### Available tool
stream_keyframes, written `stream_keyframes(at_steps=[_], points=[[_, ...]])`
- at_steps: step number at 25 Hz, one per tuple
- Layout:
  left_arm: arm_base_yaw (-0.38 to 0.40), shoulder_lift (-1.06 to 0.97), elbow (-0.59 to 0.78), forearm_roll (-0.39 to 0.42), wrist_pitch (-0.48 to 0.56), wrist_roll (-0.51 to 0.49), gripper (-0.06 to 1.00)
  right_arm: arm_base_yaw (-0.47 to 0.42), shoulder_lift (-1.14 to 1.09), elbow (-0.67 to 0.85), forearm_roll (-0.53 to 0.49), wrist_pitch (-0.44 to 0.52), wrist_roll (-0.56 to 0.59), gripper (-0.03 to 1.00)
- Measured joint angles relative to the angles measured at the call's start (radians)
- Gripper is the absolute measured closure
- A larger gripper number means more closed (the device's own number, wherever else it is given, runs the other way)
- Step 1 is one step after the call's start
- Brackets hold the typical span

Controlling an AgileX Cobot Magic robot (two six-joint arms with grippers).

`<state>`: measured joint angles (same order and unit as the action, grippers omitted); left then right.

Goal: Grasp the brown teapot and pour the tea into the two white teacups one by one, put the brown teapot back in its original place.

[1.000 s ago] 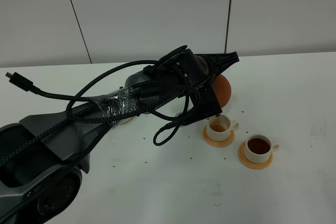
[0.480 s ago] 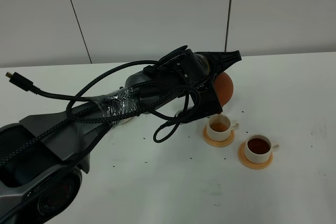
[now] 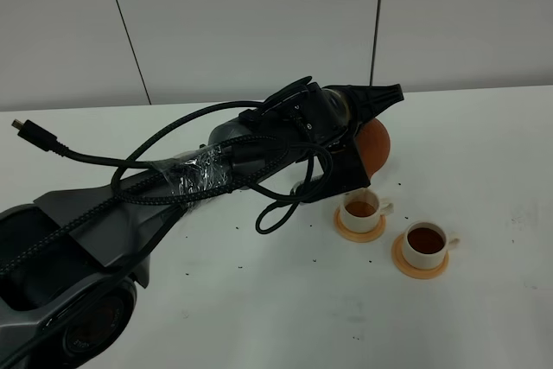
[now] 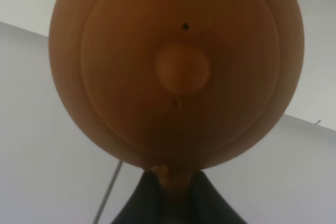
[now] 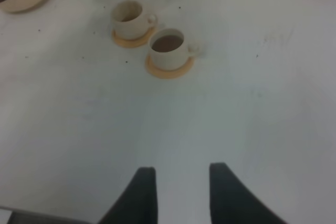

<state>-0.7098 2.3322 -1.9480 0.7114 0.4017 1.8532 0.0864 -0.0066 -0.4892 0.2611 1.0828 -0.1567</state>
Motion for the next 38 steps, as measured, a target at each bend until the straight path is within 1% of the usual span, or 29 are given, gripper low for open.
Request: stream_keyframes(at_steps=[16,22,38], points=[[-0.001,0.000,0.000,0.002,-0.004,0.006,0.77,0.000,0.000,0.000,0.000,0.000,0.000,0.73],[-0.001,0.000,0.000,0.003,-0.037,0.008,0.77,0.000,0.000,0.000,0.000,0.000,0.000,0.73],[-0.001,0.000,0.000,0.006,-0.054,0.013,0.77,0.000,0.000,0.000,0.000,0.000,0.000,0.73]])
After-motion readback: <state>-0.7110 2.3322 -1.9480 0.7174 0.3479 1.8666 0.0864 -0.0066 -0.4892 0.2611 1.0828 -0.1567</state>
